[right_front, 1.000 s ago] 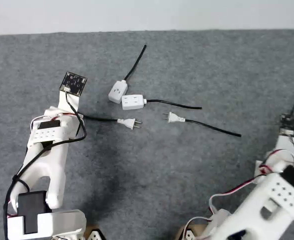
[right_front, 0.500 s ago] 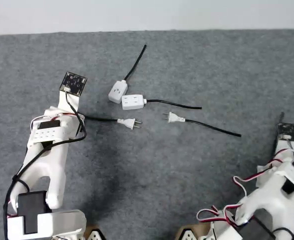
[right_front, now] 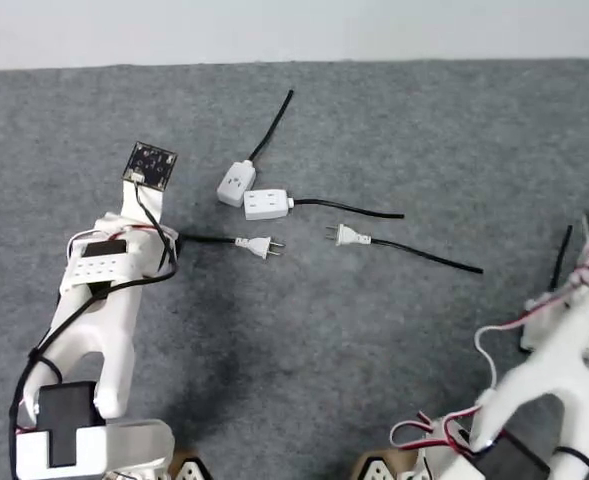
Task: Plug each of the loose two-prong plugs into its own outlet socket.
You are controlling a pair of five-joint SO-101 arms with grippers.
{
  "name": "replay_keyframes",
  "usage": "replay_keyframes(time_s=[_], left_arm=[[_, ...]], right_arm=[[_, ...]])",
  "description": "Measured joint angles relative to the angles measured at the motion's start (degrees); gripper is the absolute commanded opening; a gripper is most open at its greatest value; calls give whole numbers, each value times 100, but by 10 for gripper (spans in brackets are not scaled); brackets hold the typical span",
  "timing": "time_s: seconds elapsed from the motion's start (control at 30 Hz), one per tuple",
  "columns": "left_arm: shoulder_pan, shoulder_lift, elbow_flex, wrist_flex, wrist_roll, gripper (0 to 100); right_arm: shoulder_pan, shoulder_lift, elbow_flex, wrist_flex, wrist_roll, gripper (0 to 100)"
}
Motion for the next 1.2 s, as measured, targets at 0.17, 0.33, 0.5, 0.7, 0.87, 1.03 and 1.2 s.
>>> replay_keyframes(time_s=[0.17, 0.33, 0.5, 0.7, 0.87, 1.03, 1.2], left_arm=[[114, 88, -343, 246, 167, 234], [527, 492, -1240, 967, -343, 293], [1266, 1099, -2136, 1363, -897, 299], [2013, 2259, -3358, 1371, -1125, 300], [2374, 3138, -4448, 1371, -1319, 301], [2409, 3727, -5240, 1688, -1943, 301], [2330, 4334, -6242, 2330, -2312, 299]], right_arm=[[-826, -9, -334, 756, -360, 9], [-2268, -18, 413, 255, -923, 9], [-3578, -18, 2171, -2075, -2066, 9], [-3692, -44, 3226, -3947, -1670, 9], [-3701, -44, 3279, -4035, -1380, 9], [-3692, -9, 3279, -4035, -1284, 8], [-3727, 0, 3279, -4035, -1187, 8]])
